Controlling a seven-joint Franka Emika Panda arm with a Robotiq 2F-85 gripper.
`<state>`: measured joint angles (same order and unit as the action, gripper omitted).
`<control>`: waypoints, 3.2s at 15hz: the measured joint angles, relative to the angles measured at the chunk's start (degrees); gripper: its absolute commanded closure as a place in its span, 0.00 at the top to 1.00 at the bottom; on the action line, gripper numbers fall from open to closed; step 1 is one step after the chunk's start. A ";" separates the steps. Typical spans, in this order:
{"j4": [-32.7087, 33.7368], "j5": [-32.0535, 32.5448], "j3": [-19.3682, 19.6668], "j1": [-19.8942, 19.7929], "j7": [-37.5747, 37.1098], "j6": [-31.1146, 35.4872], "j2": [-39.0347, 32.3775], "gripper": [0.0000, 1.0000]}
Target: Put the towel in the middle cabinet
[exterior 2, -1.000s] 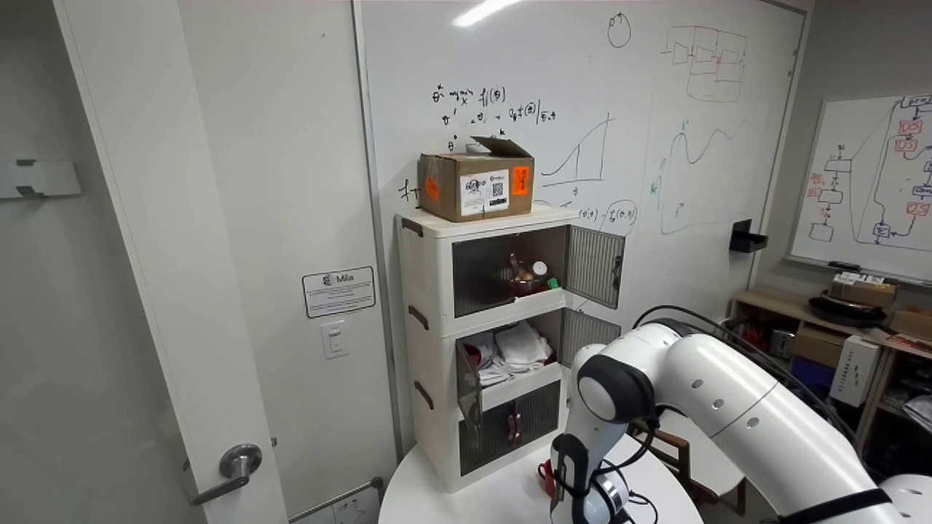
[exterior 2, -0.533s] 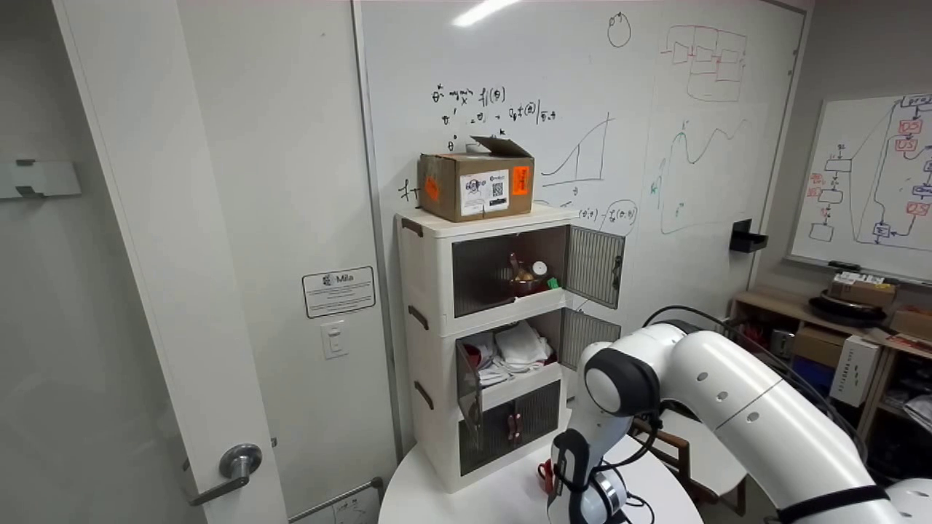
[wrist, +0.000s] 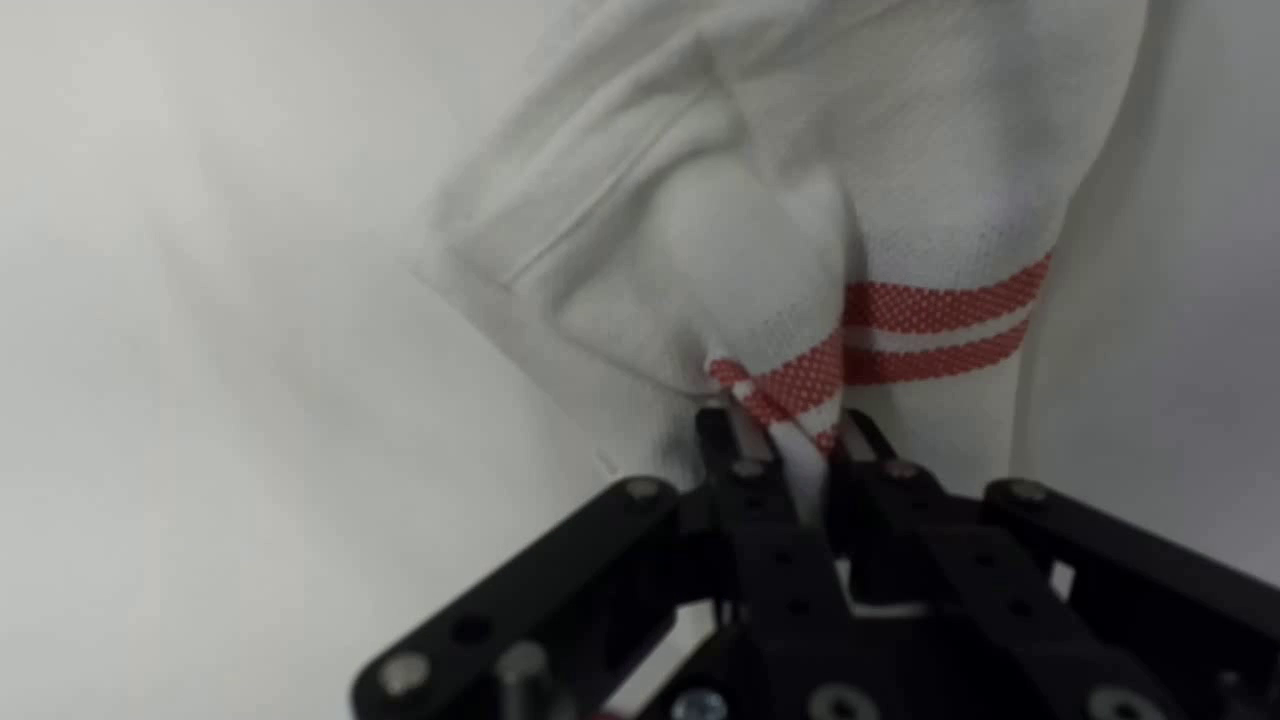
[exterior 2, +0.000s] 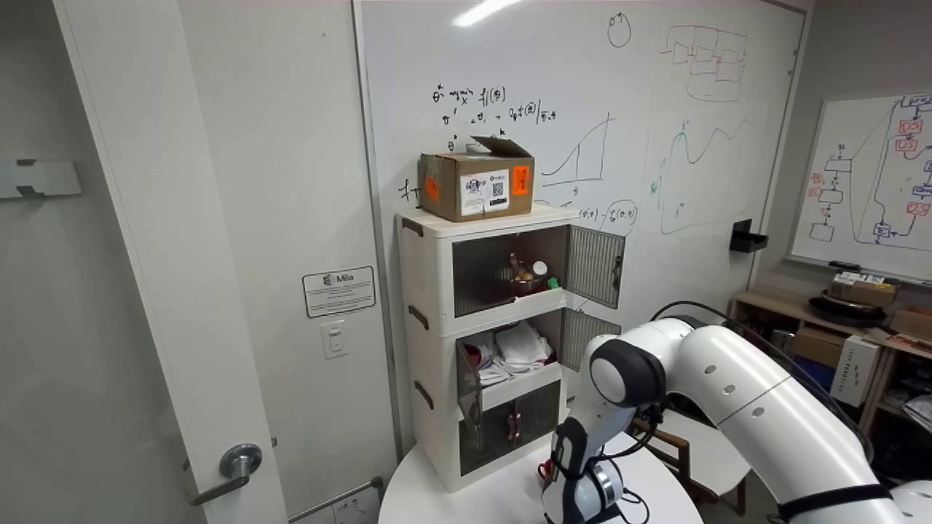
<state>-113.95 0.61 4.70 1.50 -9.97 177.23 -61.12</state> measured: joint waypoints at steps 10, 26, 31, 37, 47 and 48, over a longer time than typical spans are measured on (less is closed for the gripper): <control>-7.73 -2.53 -22.72 -25.12 3.63 7.30 9.88 0.03; -13.50 0.25 -58.87 -59.41 2.87 22.81 13.25 0.03; -13.41 3.73 -63.29 -64.20 -5.95 32.46 12.50 0.03; -10.05 5.55 -63.45 -64.32 -15.64 39.85 10.70 0.03; 1.71 5.60 -60.26 -59.36 -21.49 40.83 4.39 0.11; 1.91 5.60 -60.26 -59.25 -21.49 40.83 4.17 0.11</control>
<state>-112.04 6.21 -55.56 -57.75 -31.47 218.05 -56.95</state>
